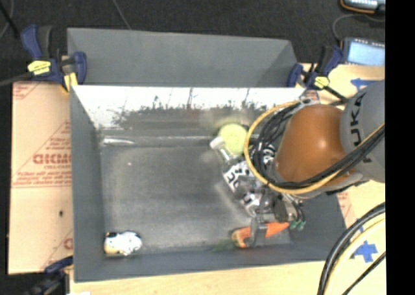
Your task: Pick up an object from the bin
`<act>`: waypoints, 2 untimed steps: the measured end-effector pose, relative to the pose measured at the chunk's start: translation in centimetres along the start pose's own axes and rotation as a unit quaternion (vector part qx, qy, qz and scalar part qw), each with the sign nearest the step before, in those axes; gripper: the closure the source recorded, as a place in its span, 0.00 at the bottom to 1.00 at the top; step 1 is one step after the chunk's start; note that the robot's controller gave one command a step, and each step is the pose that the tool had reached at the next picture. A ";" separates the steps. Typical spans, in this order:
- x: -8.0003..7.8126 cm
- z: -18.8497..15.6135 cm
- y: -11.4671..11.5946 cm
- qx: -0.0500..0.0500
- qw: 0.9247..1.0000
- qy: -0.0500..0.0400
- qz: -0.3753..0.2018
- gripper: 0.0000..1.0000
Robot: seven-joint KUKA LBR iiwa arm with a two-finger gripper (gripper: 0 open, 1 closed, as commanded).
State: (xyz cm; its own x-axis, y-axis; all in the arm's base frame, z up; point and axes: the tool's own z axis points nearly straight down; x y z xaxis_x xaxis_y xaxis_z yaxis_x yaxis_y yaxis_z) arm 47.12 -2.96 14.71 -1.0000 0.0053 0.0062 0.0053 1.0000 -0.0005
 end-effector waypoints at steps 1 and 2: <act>-0.2 -0.4 0.0 0.000 1.000 -0.004 -0.001 0.00; -0.5 0.0 -2.4 0.000 0.990 -0.003 -0.139 0.00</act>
Offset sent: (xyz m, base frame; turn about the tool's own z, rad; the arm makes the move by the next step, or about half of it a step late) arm 0.0037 -0.0295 -0.0015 -0.3279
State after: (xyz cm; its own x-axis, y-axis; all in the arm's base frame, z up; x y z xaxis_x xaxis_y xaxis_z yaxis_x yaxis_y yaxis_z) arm 47.56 -5.40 14.67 -0.9630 -0.2696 0.0006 -0.2696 0.9630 -0.0004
